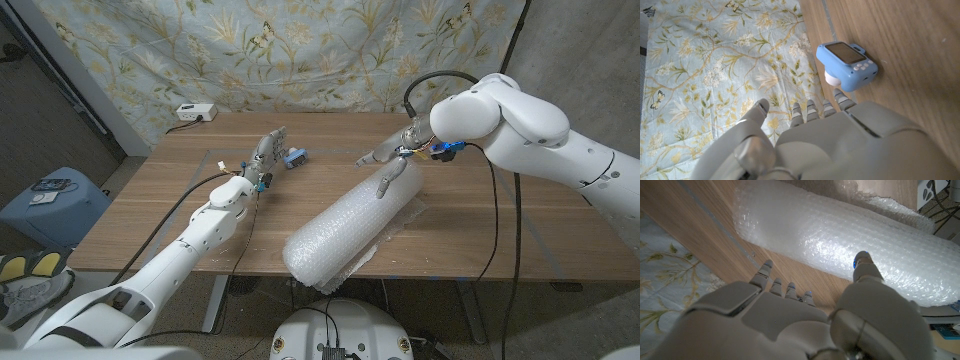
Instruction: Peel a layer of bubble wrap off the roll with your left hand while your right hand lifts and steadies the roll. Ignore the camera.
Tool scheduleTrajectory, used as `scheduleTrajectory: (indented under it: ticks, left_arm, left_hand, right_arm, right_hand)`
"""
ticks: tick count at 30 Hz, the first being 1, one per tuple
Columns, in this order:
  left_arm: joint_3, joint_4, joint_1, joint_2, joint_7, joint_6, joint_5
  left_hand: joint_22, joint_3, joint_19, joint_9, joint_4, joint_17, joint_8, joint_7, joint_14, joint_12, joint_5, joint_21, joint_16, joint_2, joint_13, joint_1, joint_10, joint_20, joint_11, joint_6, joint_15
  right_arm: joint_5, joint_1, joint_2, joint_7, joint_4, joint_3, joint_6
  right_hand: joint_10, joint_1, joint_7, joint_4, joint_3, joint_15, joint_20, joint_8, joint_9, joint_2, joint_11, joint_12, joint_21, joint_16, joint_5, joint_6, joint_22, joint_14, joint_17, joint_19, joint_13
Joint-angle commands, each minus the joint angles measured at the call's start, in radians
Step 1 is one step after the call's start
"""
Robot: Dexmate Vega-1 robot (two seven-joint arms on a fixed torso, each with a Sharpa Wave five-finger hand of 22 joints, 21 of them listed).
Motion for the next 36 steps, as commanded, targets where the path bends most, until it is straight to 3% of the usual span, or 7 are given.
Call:
scheduleTrajectory:
  ticks: [1, 15, 25, 36]
  left_arm:
    - [-0.003, -0.021, 0.016, 0.009, 0.005, 0.005, -0.004]
    - [-0.008, -0.025, 0.032, 0.01, 0.005, -0.004, -0.012]
    - [-0.007, -0.017, 0.039, 0.004, -0.002, -0.011, -0.018]
    - [-0.016, -0.027, 0.059, 0.007, 0.004, -0.022, -0.026]
  left_hand:
    - [0.005, 0.003, 0.004, 0.005, -0.007, 0.005, -0.003, -0.002, 0.006, 0.0, 0.004, -0.004, -0.002, 0.003, 0.004, 0.006, 0.004, 0.002, 0.0, 0.008, 0.005]
    - [0.006, 0.004, 0.007, 0.005, -0.009, 0.005, -0.002, 0.001, 0.01, 0.001, 0.004, -0.005, -0.001, 0.005, 0.004, 0.006, 0.008, 0.001, 0.001, 0.011, 0.005]
    - [0.006, 0.005, 0.008, 0.005, -0.009, 0.005, -0.003, 0.001, 0.011, 0.0, 0.004, -0.006, -0.001, 0.006, 0.004, 0.006, 0.009, 0.001, 0.001, 0.012, 0.006]
    - [0.006, 0.006, 0.01, 0.005, -0.01, 0.005, -0.003, 0.002, 0.012, -0.001, 0.004, -0.007, -0.001, 0.007, 0.004, 0.006, 0.008, 0.003, 0.002, 0.013, 0.006]
  right_arm:
    - [-0.117, -0.008, 0.029, 0.107, -0.035, -0.023, 0.029]
    - [-0.247, 0.006, 0.13, 0.218, -0.041, -0.066, 0.071]
    - [-0.276, 0.039, 0.164, 0.218, -0.042, -0.112, 0.091]
    - [-0.318, 0.007, 0.221, 0.195, -0.019, -0.101, 0.173]
  right_hand:
    - [-0.102, 0.016, -0.011, 0.006, 0.001, 0.006, 0.011, -0.005, 0.001, -0.003, -0.004, -0.003, 0.003, -0.003, 0.007, -0.14, 0.0, -0.054, 0.0, -0.006, 0.001]
    - [-0.154, 0.017, -0.003, 0.014, -0.007, 0.025, 0.038, -0.001, 0.001, -0.015, 0.007, -0.003, 0.0, -0.004, 0.011, -0.188, -0.001, -0.092, -0.001, -0.027, -0.003]
    - [-0.169, 0.015, 0.009, 0.017, -0.01, 0.038, 0.043, 0.002, 0.001, -0.017, 0.019, 0.0, 0.0, -0.003, 0.012, -0.202, -0.001, -0.105, -0.001, -0.033, -0.004]
    - [-0.185, 0.011, 0.018, 0.027, -0.014, 0.041, 0.044, 0.01, 0.001, -0.01, 0.016, 0.009, 0.001, 0.004, 0.013, -0.22, 0.0, -0.122, -0.002, -0.055, -0.006]
